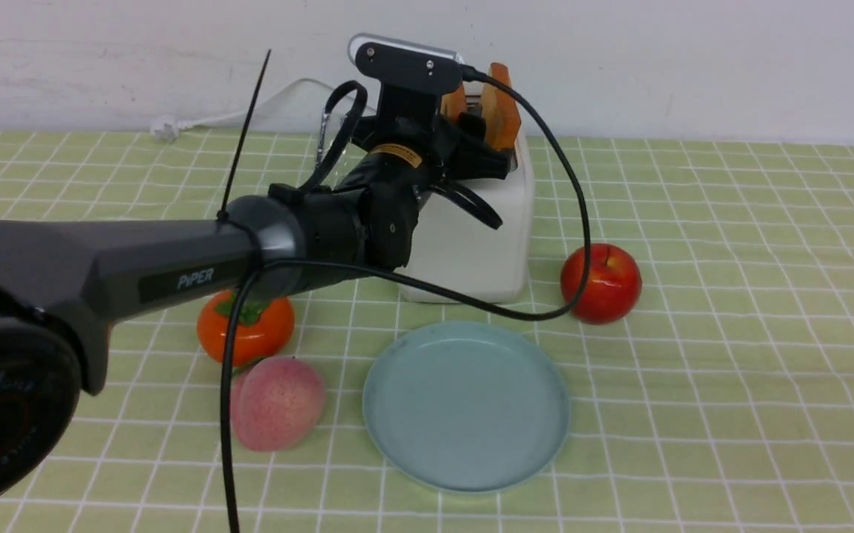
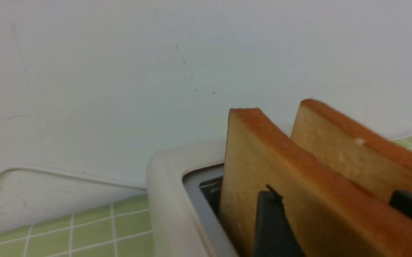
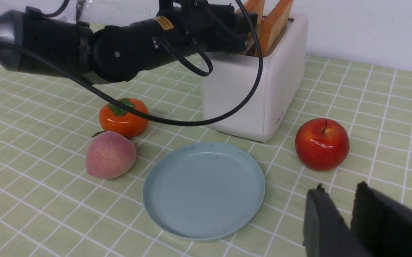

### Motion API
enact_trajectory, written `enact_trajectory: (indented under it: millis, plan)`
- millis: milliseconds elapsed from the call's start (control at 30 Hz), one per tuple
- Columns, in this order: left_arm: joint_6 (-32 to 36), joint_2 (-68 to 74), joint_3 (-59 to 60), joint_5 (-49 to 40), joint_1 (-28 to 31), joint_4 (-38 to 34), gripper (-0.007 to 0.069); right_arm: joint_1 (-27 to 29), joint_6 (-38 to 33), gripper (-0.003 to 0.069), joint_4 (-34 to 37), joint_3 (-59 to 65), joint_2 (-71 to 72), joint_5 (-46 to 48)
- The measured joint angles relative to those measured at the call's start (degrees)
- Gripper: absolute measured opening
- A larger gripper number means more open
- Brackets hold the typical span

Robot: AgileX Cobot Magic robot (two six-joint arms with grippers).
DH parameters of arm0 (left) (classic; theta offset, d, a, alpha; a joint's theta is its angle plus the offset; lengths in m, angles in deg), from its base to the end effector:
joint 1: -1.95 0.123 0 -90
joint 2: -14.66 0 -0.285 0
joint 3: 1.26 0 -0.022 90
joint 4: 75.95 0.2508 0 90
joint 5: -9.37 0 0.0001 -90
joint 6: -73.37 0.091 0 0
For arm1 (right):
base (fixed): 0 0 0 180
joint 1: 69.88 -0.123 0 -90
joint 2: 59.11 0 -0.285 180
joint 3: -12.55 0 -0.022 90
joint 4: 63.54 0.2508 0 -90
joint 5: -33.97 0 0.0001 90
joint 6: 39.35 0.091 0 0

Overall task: Take toasted bread from bread machine on green coffee tablecloth place on plate.
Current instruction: 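Reach for a toast slice standing in the toaster with the left gripper, then place the slice of bread on the plate with the left gripper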

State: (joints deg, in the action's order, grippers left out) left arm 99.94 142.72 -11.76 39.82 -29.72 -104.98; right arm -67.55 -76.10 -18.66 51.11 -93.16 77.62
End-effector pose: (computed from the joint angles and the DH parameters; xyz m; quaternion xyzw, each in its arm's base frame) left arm 0.4342 -0.2416 0.2502 0.1141 0.7000 -0.1002 0.6978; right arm 0.0745 0.0414 0.3557 -0.1411 0.7780 0.1851 0.5835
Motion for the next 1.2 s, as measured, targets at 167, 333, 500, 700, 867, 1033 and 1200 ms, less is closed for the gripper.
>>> enact_trajectory:
  millis: [167,333,500,700,867,1033,1200]
  plan:
    - [0.62,0.37,-0.19,0.0,0.0,-0.14,0.0171,0.0,-0.01,0.0141,-0.06,0.0,0.0,0.0]
    - [0.75,0.37,-0.27,0.23,0.0,-0.52,0.0109,0.0,-0.06,0.014,-0.06,-0.04,0.0,0.0]
    - [0.87,-2.56,-0.27,-0.95,0.0,-1.0,0.0109,0.0,-0.06,0.014,-0.06,-0.04,0.0,-0.18]
    - [1.14,-17.8,-0.38,-7.9,0.0,-8.03,0.0109,0.0,-0.06,0.0125,-0.06,-0.06,0.0,1.05]
    - [1.68,-27.46,-0.49,-27.09,0.07,-13.77,0.0109,0.0,-0.33,0.0055,0.07,-0.06,0.0,1.53]
    - [-0.43,-32.69,-0.56,-64.22,-0.08,-11.35,0.0109,0.0,-0.6,-0.0018,0.75,-0.06,0.78,1.92]
    - [-7.75,-30.37,3.73,-76.46,-0.08,-7.4,0.0109,0.0,-1.15,-0.002,0.81,-0.06,4.33,2.4]
